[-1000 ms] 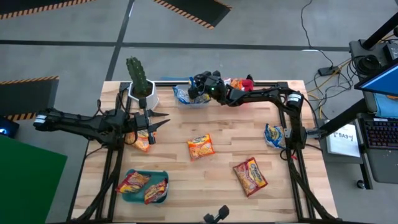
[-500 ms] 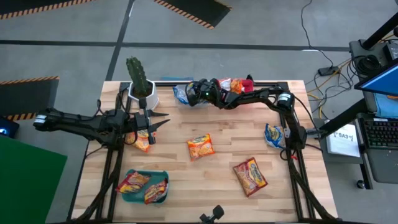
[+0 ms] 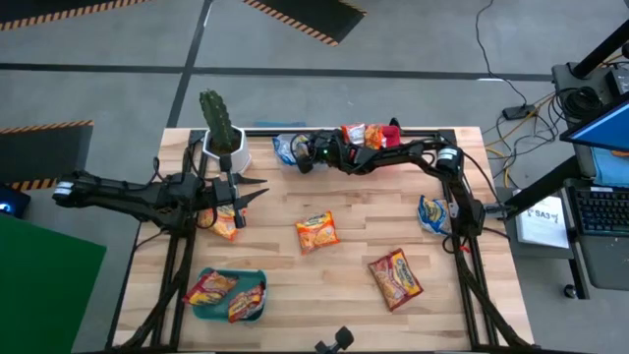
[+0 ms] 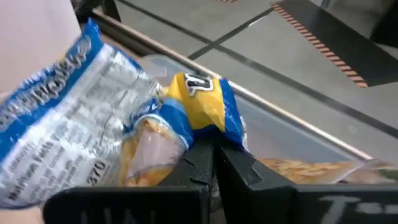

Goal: Sort Maruchan noodles
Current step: Put the blue noodle pack into the white bin, then put the orange noodle pack into the red bin

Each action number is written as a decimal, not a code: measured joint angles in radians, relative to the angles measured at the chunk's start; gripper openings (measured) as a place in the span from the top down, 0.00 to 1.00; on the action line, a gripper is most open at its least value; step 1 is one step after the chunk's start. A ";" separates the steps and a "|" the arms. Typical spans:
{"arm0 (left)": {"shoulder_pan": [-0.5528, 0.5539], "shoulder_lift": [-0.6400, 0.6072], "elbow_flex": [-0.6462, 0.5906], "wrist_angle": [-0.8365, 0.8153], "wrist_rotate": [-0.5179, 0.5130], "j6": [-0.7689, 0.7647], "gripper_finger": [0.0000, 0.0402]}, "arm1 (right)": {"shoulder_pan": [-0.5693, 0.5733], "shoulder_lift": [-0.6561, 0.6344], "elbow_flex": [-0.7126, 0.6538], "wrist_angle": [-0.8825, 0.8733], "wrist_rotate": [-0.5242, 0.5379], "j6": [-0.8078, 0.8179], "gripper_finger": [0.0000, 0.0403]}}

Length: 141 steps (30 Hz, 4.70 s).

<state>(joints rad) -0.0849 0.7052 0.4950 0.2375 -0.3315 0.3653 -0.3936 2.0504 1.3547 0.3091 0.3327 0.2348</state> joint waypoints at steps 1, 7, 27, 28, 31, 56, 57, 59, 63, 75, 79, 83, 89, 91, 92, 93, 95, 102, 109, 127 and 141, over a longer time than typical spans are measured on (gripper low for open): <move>0.000 0.000 0.000 0.000 0.000 0.000 0.81 | 0.002 -0.005 0.002 -0.001 0.004 -0.003 0.98; 0.000 0.000 0.000 0.000 0.000 0.000 0.81 | 0.013 -0.007 0.042 0.000 0.008 -0.009 0.98; 0.000 0.000 0.000 -0.003 0.000 0.001 0.81 | 0.021 -0.013 0.083 -0.135 0.026 -0.007 0.98; 0.000 0.000 0.000 -0.004 0.000 0.001 0.81 | 0.021 -0.019 0.095 -0.160 0.028 -0.007 0.98; 0.000 0.000 0.000 -0.006 0.000 0.001 0.81 | 0.022 -0.022 0.137 -0.244 0.033 -0.010 0.98; 0.000 0.006 0.000 -0.021 0.000 -0.011 0.81 | 0.348 -0.200 0.182 -0.887 0.017 -0.005 0.98; 0.000 0.007 0.000 -0.024 0.000 -0.016 0.81 | 0.372 -0.210 0.161 -0.889 0.003 -0.004 0.98; 0.000 0.014 0.000 -0.020 0.000 -0.028 0.81 | 0.416 -0.233 0.106 -0.874 -0.033 -0.002 0.98; 0.000 0.033 0.000 -0.017 0.000 -0.059 0.81 | 0.488 -0.282 -0.023 -0.777 -0.073 -0.010 0.98; 0.000 0.217 0.000 -0.012 0.062 -0.382 0.81 | 0.530 -0.494 -0.509 -0.078 -0.068 -0.066 0.98; -0.005 0.325 0.000 -0.007 0.093 -0.490 0.81 | 0.531 -0.503 -0.630 0.188 -0.061 -0.075 0.98; -0.006 0.418 0.005 0.002 0.137 -0.569 0.81 | 0.531 -0.490 -0.693 0.301 -0.060 -0.066 0.98; -0.019 0.536 0.061 -0.022 0.219 -0.620 0.81 | 0.531 -0.487 -0.724 0.300 -0.060 -0.044 0.98; -0.033 0.568 0.082 -0.048 0.222 -0.621 0.81 | 0.531 -0.487 -0.724 0.303 -0.060 -0.044 0.98; -0.039 0.581 0.091 -0.066 0.222 -0.622 0.81 | 0.531 -0.487 -0.724 0.304 -0.060 -0.044 0.98; -0.045 0.594 0.102 -0.082 0.222 -0.626 0.81 | 0.531 -0.487 -0.724 0.304 -0.060 -0.044 0.98; -0.057 0.619 0.120 -0.102 0.223 -0.633 0.81 | 0.531 -0.487 -0.724 0.303 -0.060 -0.048 0.98; -0.085 0.700 0.165 -0.118 0.221 -0.637 0.81 | 0.531 -0.487 -0.724 0.302 -0.061 -0.045 0.98; -0.085 0.790 0.195 -0.118 0.221 -0.607 0.81 | 0.531 -0.486 -0.724 0.294 -0.044 -0.031 0.98; -0.085 0.859 0.212 -0.075 0.159 -0.610 0.74 | 0.531 -0.486 -0.723 0.281 -0.044 -0.006 0.98; -0.083 0.980 0.211 0.018 0.061 -0.622 0.39 | 0.531 -0.486 -0.723 0.280 -0.043 0.004 0.98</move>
<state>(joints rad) -0.1677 1.6847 0.7064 0.2558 -0.2708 -0.2566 0.1371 1.5646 0.6319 0.5892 0.2892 0.2386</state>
